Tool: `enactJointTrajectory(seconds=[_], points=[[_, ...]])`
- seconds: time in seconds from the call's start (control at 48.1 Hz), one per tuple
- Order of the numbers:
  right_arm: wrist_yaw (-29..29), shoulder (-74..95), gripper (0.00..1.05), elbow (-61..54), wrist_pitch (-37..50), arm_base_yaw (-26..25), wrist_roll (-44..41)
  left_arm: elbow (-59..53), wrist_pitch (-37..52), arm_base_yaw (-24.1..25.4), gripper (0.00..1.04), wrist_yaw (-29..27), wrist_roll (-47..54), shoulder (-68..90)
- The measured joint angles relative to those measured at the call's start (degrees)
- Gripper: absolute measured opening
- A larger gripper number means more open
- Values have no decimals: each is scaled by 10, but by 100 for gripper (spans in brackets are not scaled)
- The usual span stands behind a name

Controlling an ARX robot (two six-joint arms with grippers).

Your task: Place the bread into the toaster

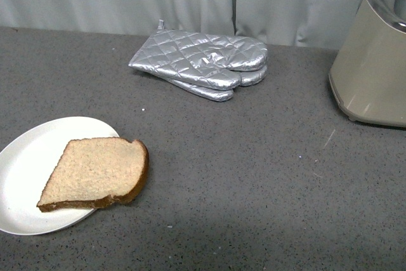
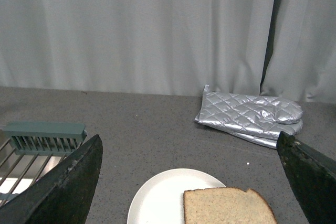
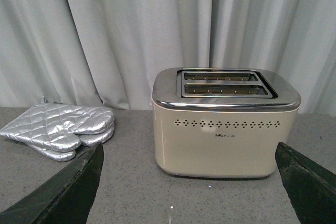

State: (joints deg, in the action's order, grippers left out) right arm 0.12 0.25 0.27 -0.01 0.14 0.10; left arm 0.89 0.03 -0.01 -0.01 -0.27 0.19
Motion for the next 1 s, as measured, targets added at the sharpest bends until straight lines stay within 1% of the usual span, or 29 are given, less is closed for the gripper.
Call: enactJointTrajectory(seconds=[0.998], points=[[0, 0, 95, 0, 0, 0, 0, 0, 0, 0, 98, 0, 0, 0]])
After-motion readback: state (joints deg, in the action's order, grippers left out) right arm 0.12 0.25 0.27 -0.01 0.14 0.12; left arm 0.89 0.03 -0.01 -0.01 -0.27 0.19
